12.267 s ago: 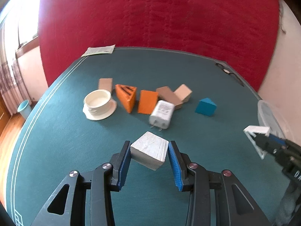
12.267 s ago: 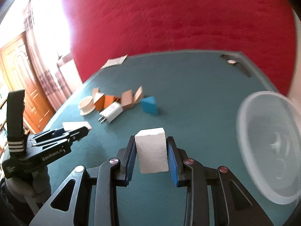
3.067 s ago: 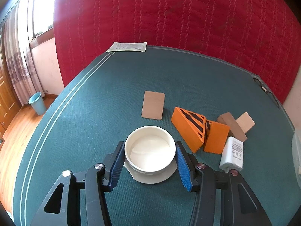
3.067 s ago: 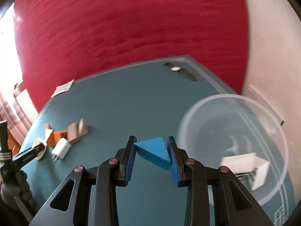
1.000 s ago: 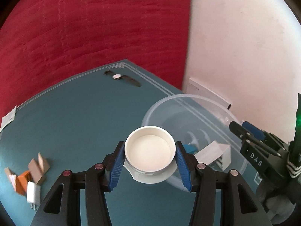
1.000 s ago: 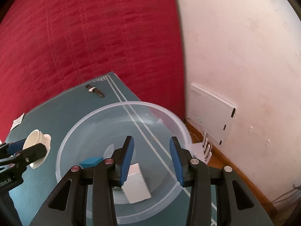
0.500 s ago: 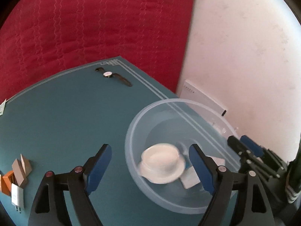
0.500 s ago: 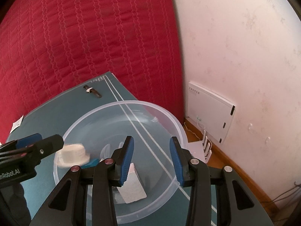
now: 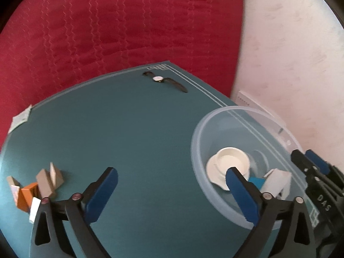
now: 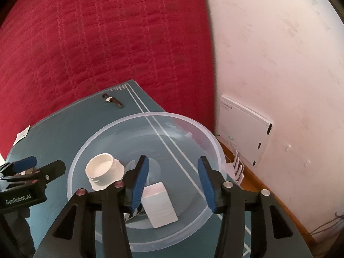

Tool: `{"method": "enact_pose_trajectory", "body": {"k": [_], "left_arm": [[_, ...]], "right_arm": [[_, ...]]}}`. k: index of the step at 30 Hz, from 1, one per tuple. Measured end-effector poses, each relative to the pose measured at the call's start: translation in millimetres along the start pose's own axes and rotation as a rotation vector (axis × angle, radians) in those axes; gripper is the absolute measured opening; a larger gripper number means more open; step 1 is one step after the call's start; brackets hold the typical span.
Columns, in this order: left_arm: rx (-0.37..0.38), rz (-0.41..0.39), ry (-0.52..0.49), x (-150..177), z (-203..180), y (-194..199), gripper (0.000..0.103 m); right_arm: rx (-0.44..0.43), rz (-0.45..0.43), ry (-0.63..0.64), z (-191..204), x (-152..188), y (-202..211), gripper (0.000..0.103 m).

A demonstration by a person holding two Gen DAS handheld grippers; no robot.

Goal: Organize rigid objects
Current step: 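Release the white bowl into the clear bowl while the right tool releases the blue block, then move both open tools away from the clear bowl toward the loose blocks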

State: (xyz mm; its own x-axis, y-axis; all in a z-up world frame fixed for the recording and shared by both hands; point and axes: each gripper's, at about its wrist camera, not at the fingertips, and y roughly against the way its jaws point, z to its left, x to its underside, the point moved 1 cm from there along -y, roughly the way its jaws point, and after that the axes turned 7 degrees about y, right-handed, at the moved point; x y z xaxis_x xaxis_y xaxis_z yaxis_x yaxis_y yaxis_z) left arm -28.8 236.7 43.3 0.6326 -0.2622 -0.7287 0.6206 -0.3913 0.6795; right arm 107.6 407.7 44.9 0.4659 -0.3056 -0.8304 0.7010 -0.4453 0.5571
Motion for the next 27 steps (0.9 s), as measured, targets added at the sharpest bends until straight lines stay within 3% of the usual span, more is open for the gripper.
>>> {"method": "enact_pose_trajectory", "body": {"k": [5,27], "left_arm": [[-0.024,-0.001,0.005,3,10,1,0.102],[-0.072,-0.014,0.063,9,42,5,0.102]], "right_arm": [[-0.014,-0.003,0.019,9,1,1,0.064],[-0.047,0.005,0.072,41,3,6,0.068]]}}
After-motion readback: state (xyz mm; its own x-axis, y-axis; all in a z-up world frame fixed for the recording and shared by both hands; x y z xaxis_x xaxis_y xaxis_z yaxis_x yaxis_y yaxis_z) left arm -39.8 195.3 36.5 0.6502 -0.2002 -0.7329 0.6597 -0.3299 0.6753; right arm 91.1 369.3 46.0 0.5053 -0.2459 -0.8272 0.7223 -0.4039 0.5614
